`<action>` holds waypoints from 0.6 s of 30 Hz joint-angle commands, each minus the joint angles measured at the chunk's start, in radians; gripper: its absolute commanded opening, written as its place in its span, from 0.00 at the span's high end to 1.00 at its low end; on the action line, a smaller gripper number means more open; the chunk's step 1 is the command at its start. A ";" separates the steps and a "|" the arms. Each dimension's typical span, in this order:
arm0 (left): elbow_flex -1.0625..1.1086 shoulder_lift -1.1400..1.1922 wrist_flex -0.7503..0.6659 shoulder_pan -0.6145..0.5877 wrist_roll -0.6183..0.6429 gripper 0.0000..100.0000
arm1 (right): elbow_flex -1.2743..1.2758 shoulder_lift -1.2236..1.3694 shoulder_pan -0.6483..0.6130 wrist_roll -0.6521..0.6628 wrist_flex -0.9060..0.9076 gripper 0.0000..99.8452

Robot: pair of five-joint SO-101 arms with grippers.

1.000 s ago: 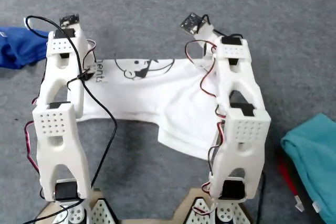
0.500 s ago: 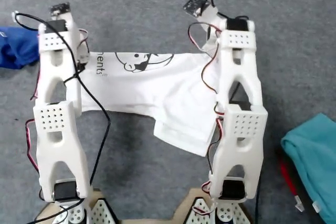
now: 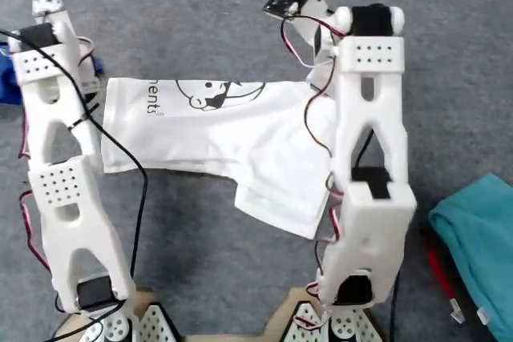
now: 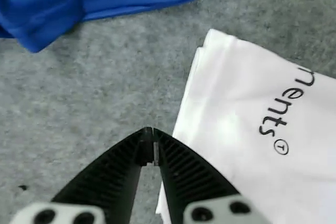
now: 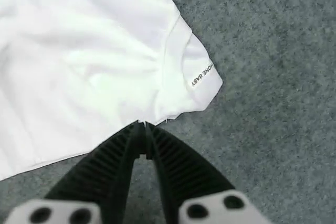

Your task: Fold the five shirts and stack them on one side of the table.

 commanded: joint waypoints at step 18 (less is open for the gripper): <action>1.352 -0.811 -0.554 -0.091 -0.014 0.98 | 1.302 -0.723 -0.392 -0.167 -0.453 0.85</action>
